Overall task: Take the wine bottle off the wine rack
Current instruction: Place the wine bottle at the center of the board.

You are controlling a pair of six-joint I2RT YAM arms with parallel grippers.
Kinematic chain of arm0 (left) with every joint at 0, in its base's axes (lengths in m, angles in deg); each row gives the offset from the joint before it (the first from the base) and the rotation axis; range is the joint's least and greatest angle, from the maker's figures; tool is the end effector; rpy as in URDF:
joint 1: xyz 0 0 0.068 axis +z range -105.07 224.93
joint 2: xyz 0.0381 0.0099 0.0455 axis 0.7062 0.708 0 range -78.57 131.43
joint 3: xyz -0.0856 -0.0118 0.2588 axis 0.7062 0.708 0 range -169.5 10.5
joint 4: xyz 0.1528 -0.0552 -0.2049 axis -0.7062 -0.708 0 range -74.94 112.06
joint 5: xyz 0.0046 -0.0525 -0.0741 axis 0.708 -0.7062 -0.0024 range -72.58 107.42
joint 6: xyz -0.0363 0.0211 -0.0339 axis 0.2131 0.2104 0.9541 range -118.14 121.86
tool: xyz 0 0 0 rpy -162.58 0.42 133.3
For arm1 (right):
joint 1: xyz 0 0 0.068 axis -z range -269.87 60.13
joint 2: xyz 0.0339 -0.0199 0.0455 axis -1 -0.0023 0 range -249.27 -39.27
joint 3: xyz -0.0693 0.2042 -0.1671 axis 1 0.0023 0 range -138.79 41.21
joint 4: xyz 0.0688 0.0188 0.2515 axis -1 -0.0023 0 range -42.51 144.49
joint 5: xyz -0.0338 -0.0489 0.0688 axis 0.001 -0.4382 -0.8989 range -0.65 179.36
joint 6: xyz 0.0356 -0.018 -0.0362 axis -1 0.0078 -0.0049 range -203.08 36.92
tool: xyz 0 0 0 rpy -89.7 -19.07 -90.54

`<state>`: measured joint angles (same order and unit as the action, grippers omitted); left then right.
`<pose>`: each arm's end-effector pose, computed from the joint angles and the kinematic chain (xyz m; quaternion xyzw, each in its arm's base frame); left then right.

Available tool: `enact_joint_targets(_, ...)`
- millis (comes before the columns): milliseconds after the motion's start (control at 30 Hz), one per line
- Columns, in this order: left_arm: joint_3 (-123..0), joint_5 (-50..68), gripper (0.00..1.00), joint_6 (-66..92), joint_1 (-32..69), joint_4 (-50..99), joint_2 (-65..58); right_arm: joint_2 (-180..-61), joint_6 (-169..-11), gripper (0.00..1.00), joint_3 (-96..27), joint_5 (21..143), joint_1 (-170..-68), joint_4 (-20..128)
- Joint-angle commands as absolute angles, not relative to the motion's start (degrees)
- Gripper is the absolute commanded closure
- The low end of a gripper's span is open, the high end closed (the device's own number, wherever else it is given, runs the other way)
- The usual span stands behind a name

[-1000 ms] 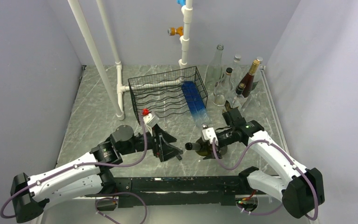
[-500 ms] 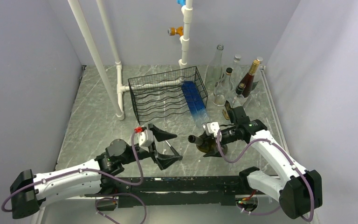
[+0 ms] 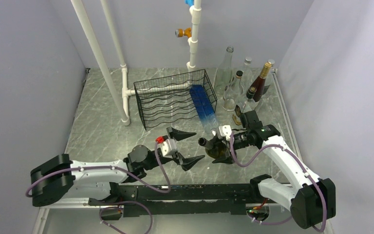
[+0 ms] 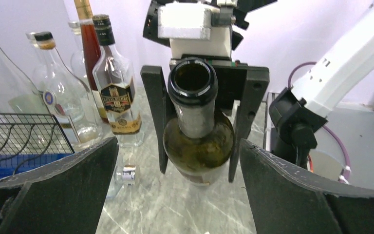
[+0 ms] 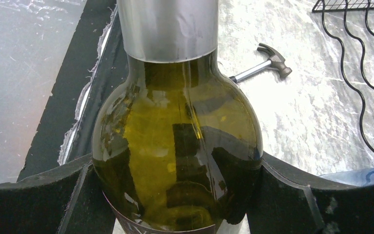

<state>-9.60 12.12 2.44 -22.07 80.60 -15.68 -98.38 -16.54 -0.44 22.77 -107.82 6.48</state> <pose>0.0851 -0.2090 0.2558 0.3611 0.4843 -0.4661 0.6464 0.1542 0.0842 0.2435 -0.6355 0.5262 0.4158 0.3826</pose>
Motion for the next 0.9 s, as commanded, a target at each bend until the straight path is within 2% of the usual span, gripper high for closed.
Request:
enact_joint_targets(0, -13.02, 13.57, 0.02, 1.50, -22.66, 96.29, -10.93, -97.09, -16.57, 0.99, -3.28, 16.78, -107.45, 8.93)
enact_joint_targets(367, -16.81, 11.18, 0.12, 7.06, -22.84, 107.73, -0.18, -97.11, -17.16, 1.00, -3.18, 16.15, -107.27, 9.49)
enact_joint_targets(667, -19.27, 10.48, 0.33, 10.32, -22.83, 110.62, 5.01, -96.93, -17.33, 0.99, -3.25, 15.57, -106.87, 9.49)
enact_joint_targets(867, -19.80, 9.97, 0.34, 11.77, -22.83, 112.36, 6.93, -97.01, -18.26, 0.99, -3.35, 14.47, -106.39, 9.84)
